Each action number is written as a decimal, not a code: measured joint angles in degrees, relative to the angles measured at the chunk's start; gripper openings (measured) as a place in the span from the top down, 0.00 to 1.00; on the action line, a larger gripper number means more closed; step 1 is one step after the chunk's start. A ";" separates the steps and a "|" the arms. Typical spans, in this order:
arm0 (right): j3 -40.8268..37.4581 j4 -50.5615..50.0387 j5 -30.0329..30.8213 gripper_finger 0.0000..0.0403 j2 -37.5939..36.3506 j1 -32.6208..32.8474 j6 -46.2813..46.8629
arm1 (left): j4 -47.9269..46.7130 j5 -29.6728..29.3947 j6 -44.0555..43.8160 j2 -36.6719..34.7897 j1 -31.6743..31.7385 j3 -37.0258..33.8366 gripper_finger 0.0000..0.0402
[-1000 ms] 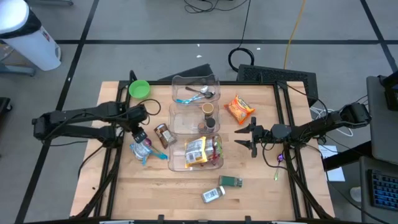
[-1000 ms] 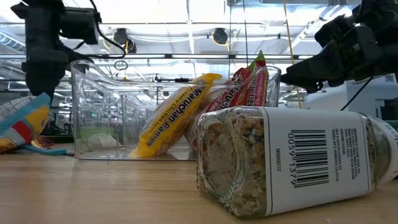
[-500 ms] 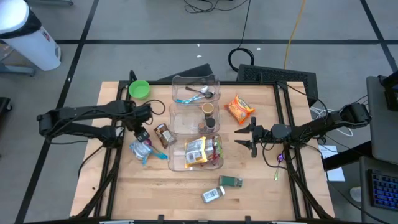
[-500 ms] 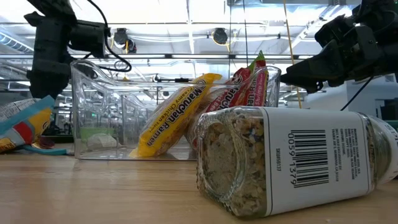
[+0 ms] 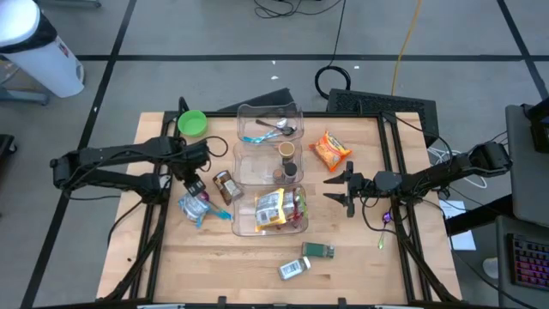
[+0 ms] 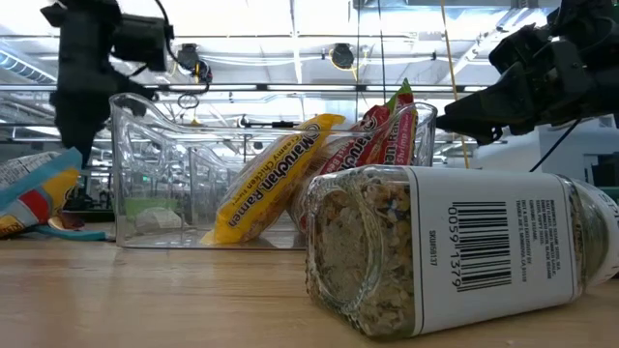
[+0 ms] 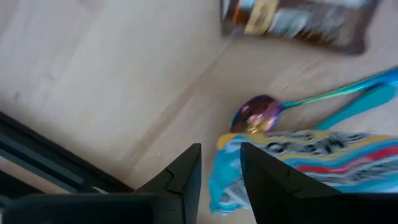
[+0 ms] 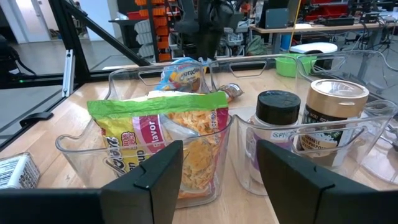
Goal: Pick & Place Food Item
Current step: Put the blue noodle pack into the bottom transparent bin
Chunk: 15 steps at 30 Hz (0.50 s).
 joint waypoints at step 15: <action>0.00 0.00 0.00 0.51 0.00 -0.16 0.00 | -4.34 5.60 -14.12 0.22 0.00 9.38 0.71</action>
